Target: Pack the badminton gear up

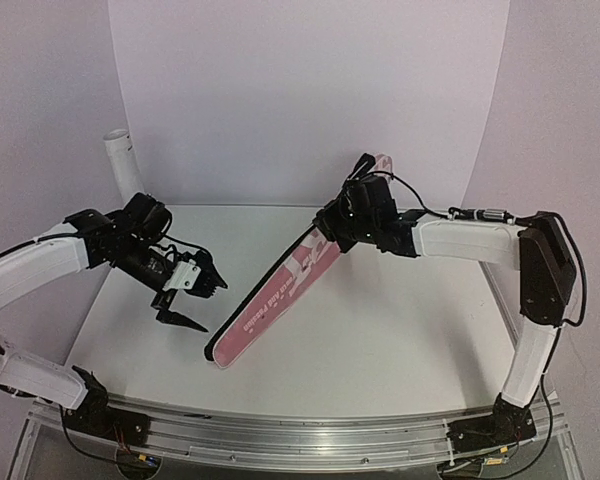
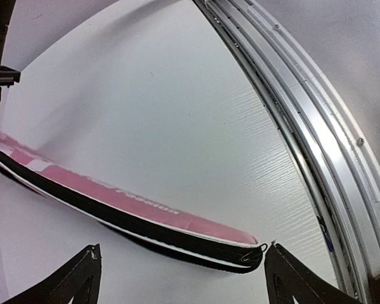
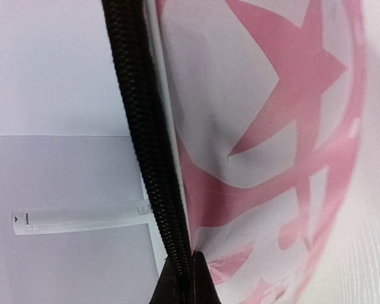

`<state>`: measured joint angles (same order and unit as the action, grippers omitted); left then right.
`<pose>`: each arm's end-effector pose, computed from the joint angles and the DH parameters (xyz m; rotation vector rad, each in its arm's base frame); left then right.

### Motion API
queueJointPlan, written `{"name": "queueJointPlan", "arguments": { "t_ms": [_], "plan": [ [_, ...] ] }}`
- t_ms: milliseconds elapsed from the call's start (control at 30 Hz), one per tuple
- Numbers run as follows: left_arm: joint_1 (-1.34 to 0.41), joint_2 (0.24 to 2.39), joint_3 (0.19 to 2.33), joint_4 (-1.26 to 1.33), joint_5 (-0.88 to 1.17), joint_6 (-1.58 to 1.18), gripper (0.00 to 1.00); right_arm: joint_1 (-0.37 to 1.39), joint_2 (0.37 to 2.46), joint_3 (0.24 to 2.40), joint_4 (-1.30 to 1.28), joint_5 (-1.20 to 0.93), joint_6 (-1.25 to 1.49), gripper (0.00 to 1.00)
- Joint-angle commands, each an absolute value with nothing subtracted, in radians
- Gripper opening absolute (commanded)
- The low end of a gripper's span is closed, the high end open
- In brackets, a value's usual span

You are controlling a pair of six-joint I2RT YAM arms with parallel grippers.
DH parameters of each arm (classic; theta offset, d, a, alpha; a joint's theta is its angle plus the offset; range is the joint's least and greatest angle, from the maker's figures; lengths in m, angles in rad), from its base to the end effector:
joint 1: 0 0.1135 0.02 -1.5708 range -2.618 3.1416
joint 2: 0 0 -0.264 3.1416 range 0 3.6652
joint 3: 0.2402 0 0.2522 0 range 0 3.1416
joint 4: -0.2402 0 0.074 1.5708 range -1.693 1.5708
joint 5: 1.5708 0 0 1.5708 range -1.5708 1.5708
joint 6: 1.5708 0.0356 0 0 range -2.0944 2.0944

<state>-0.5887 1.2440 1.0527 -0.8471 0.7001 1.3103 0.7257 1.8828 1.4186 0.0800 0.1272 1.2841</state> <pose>0.1856 -0.1515 0.2886 2.0468 1.1776 -0.5764 0.3383 0.2941 0.2678 0.6812 2.0411 1.1503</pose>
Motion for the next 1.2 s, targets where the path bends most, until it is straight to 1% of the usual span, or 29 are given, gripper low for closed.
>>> {"name": "queueJointPlan", "arguments": {
  "t_ms": [0,33,133,267,367,467,567,633,667,733,833,967,1000,1033,1067,1100,1133,1167],
  "plan": [
    [-0.586,1.183,0.952,-0.635,0.638,1.072,0.98,0.772,1.817,1.506,0.132,0.235,1.252,0.0],
    [-0.588,1.184,0.951,-0.623,0.646,0.996,1.0,0.78,1.821,1.508,0.13,0.25,1.252,0.0],
    [-0.608,1.206,0.946,-0.483,0.608,0.614,1.0,0.796,1.832,1.499,0.129,0.281,1.273,0.0],
    [-0.614,1.304,0.955,-0.379,0.553,0.304,1.0,0.81,1.837,1.482,0.127,0.309,1.286,0.0],
    [-0.613,1.384,0.964,-0.353,0.531,0.249,1.0,0.817,1.838,1.481,0.123,0.313,1.291,0.0],
    [-0.627,1.43,0.945,-0.298,0.523,0.276,1.0,0.828,1.843,1.485,0.115,0.325,1.296,0.0],
    [-0.641,1.467,0.936,-0.262,0.469,0.307,0.99,0.838,1.846,1.485,0.115,0.332,1.298,0.0],
    [-0.643,1.491,0.942,-0.254,0.445,0.326,0.89,0.842,1.842,1.481,0.115,0.334,1.297,0.0],
    [-0.643,1.5,0.946,-0.253,0.438,0.331,0.8,0.842,1.838,1.475,0.114,0.334,1.296,0.0],
    [-0.643,1.511,0.945,-0.246,0.439,0.344,0.57,0.842,1.825,1.457,0.114,0.334,1.289,0.0],
    [-0.646,1.522,0.93,-0.234,0.448,0.369,0.36,0.842,1.802,1.423,0.11,0.331,1.284,0.0],
    [-0.646,1.539,0.932,-0.23,0.442,0.384,0.01,0.843,1.763,1.367,0.103,0.301,1.235,0.0],
    [-0.647,1.535,0.935,-0.229,0.449,0.391,0.0,0.843,1.755,1.363,0.101,0.269,1.193,0.0],
    [-0.647,1.53,0.938,-0.229,0.457,0.399,0.0,0.843,1.746,1.367,0.093,0.235,1.091,0.0],
    [-0.646,1.526,0.94,-0.23,0.471,0.404,0.0,0.843,1.741,1.386,0.066,0.174,0.964,0.02],
    [-0.646,1.523,0.945,-0.236,0.48,0.414,0.0,0.843,1.733,1.414,0.014,0.095,0.811,0.06],
    [-0.646,1.522,0.95,-0.243,0.487,0.425,0.0,0.843,1.721,1.438,-0.053,0.018,0.669,0.18],
    [-0.646,1.522,0.955,-0.25,0.493,0.436,0.0,0.842,1.705,1.457,-0.121,-0.059,0.533,0.33]
  ]
}}
